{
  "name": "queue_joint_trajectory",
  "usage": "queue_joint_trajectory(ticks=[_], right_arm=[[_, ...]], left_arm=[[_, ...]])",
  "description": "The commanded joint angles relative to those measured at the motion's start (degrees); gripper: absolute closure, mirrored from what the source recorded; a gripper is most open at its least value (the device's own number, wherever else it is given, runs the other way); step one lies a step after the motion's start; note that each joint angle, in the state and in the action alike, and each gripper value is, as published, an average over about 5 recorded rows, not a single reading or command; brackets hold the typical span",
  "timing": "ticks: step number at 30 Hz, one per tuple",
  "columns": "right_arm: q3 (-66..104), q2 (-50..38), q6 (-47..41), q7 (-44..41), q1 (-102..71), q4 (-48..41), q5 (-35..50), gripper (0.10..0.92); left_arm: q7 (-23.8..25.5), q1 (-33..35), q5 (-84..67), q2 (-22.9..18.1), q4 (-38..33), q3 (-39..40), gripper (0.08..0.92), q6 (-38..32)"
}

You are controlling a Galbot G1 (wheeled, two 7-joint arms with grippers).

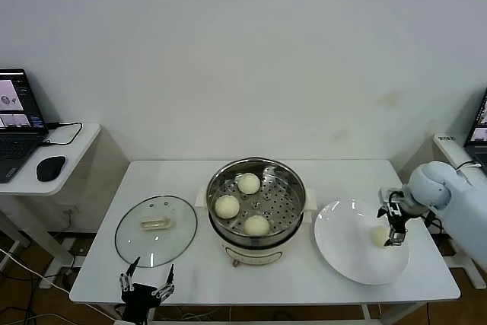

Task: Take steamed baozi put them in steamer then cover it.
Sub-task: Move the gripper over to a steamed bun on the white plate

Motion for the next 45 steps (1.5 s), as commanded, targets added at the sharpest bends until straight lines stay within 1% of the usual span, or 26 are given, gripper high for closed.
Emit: queue_joint_trajectory(ticks=[1, 15, 29, 41, 45], right_arm=[[2.1, 2.9, 1.4, 1.3, -1.2, -5.7, -4.0, 0.203], [-0.1, 5.0, 3.3, -0.2, -0.1, -9.6, -7.3, 0.203], [-1.5, 6.8, 4.3, -0.4, 1.1, -12.1, -7.1, 0.203], [-1.2, 6.9, 4.0, 0.3, 0.4, -12.6, -6.9, 0.206], [-1.1, 6.8, 3.9, 0.3, 0.4, -12.4, -6.6, 0.267]], left_arm=[[0.1, -0.1, 0.1, -0.1, 0.4, 0.1, 0.177, 0.0], [0.6, -0.7, 0.5, -0.4, 1.0, 0.0, 0.177, 0.3], [0.7, -1.2, 0.7, -0.5, 1.4, 0.0, 0.177, 0.5], [0.6, -1.3, 0.8, -0.5, 1.8, 0.1, 0.177, 0.5], [0.6, -1.3, 0.8, -0.6, 1.8, 0.2, 0.177, 0.4]])
